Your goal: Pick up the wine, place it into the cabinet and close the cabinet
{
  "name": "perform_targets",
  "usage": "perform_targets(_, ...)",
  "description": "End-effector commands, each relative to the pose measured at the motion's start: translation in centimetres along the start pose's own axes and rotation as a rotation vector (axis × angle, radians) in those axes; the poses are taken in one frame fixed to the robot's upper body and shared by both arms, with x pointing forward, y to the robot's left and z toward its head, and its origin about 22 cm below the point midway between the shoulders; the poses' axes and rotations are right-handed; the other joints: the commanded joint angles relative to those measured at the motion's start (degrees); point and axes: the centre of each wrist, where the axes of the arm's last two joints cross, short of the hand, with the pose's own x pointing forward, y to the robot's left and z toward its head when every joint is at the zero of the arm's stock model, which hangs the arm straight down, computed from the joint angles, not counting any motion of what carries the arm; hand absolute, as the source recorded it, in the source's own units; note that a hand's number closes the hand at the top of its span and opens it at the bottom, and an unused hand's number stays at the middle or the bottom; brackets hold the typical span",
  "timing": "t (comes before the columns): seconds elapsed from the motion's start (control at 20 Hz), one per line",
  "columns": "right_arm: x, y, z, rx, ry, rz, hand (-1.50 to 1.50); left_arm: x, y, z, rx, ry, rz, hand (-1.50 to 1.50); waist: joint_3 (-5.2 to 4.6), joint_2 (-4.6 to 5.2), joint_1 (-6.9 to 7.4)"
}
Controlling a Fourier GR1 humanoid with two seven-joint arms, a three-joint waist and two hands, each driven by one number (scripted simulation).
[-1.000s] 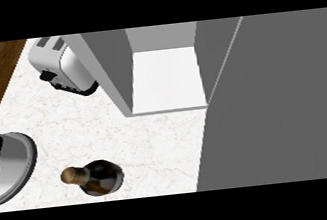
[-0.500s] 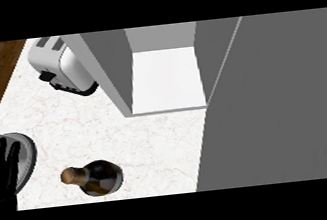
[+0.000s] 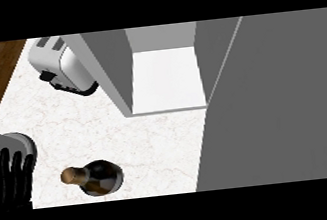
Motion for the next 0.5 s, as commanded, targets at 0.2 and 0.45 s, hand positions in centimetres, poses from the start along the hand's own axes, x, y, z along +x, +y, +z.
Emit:
perform_targets(0.2, 3.9, -0.4, 3.3, -0.031, -0.098, 0.029, -1.50, -4.3, 2.9, 0.6, 0.027, 0.040, -0.021, -1.50, -0.02, -0.01, -0.39)
perform_targets(0.45, 3.0, 0.2, 2.9, -0.025, -0.098, 0.031, -1.50, -6.4, 3.3, 3.8, 0.006, 0.084, -0.002, -1.50, 0.02, -0.06, 0.02)
